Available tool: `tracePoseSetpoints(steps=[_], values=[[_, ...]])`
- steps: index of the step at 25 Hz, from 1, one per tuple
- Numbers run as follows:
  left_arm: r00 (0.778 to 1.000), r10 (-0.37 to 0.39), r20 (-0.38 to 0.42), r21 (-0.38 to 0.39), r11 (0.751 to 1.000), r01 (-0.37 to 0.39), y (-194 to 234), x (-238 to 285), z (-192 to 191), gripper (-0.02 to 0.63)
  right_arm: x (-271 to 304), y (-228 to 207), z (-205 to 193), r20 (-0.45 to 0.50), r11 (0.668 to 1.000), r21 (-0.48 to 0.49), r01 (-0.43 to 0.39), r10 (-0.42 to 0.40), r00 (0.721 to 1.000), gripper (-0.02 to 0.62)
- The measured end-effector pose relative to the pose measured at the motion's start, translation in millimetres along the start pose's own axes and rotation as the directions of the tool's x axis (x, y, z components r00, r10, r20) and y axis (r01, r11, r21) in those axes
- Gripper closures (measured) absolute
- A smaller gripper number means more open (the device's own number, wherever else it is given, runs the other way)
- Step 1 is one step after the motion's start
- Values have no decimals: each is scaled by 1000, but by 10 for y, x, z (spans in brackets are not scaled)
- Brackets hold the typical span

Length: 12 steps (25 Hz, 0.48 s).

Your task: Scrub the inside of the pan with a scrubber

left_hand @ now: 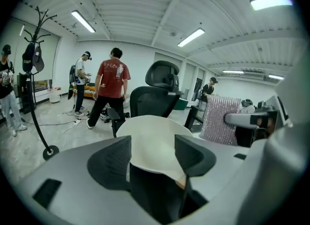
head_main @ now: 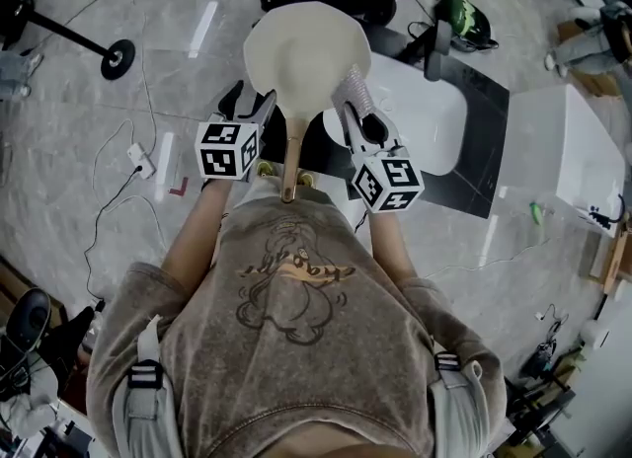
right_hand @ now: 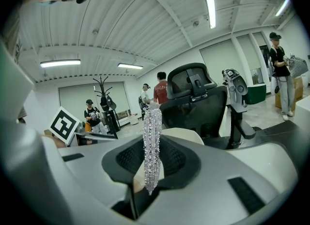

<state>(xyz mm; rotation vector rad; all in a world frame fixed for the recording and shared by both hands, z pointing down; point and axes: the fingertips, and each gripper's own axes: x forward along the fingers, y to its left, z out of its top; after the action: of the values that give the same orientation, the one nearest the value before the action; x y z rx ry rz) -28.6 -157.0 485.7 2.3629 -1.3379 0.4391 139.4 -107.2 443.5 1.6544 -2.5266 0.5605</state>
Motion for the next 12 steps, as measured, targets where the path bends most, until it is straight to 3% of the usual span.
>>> tracePoseSetpoints(steps=[8, 12], values=[[986, -103, -131, -4, 995, 103, -190, 152, -345, 325, 59, -30, -28, 4, 999, 12, 48, -48, 999, 511], [978, -111, -178, -19, 994, 109, -197, 249, -501, 324, 82, -37, -57, -2, 998, 13, 58, -58, 998, 511]])
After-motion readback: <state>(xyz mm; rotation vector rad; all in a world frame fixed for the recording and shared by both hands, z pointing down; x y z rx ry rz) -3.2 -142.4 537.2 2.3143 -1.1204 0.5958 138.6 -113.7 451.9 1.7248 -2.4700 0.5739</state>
